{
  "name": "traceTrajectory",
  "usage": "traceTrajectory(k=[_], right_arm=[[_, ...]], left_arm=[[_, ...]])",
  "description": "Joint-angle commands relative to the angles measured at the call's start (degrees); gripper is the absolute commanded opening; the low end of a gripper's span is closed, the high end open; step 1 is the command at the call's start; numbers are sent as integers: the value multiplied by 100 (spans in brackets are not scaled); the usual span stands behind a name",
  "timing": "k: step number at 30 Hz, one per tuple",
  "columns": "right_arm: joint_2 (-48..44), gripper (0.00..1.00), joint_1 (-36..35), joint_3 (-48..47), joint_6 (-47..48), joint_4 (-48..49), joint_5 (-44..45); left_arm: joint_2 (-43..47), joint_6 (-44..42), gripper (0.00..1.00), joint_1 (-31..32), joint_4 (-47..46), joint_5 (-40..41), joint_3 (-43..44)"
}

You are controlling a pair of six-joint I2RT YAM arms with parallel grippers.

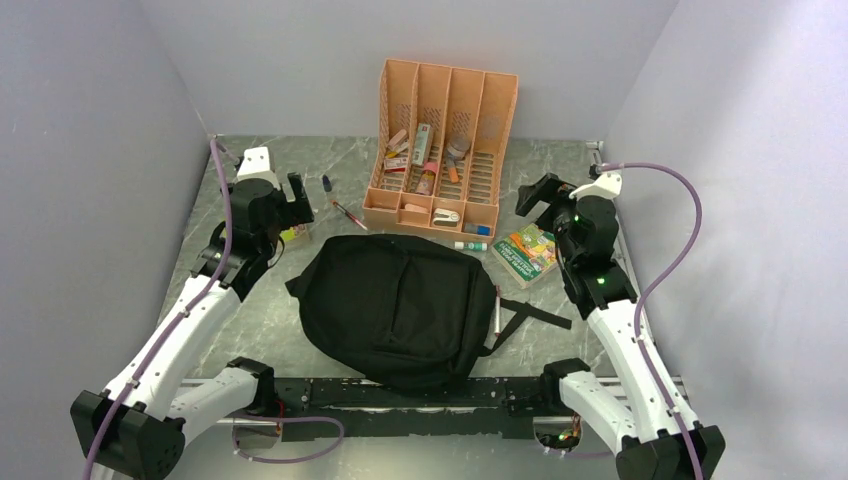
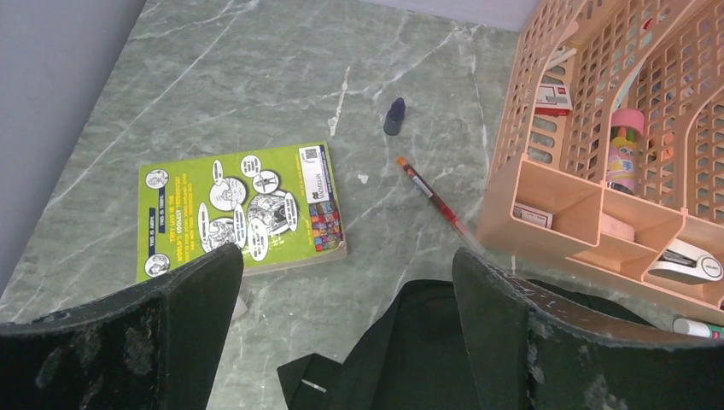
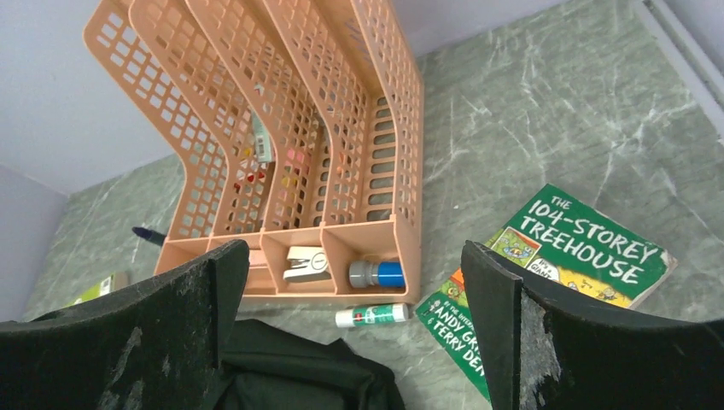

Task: Pack the student bag
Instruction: Unzip the student bag at the center of the board.

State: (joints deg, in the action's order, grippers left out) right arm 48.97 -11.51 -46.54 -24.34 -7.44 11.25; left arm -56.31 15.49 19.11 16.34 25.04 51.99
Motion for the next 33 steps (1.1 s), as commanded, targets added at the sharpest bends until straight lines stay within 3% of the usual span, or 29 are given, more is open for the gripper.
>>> traceTrajectory(k=[1,13,19,24,26,30,33], right_arm=[[-26,99,100,-206,-239,-152,-255],[196,100,149,-493,-980,-599,-156],[655,100,157,-877,-750,-1096,-486],[1433,94,120,-1359,-629,-1272,-1642],[1780,89,-131,-1474,-713,-1324,-1744],[2531,89,-1416,-1891,-533,-1555,-749],[3103,89,-2053,-2149,-381,-1554,-807]], left_arm=[[-4,83,97,-89,123,-208,108],[213,215,97,156,151,109,57],[567,251,97,421,104,209,-44],[759,275,98,574,221,561,-25],[769,274,97,621,242,610,-26],[783,254,97,659,243,552,-28],[750,223,97,664,241,483,-22]])
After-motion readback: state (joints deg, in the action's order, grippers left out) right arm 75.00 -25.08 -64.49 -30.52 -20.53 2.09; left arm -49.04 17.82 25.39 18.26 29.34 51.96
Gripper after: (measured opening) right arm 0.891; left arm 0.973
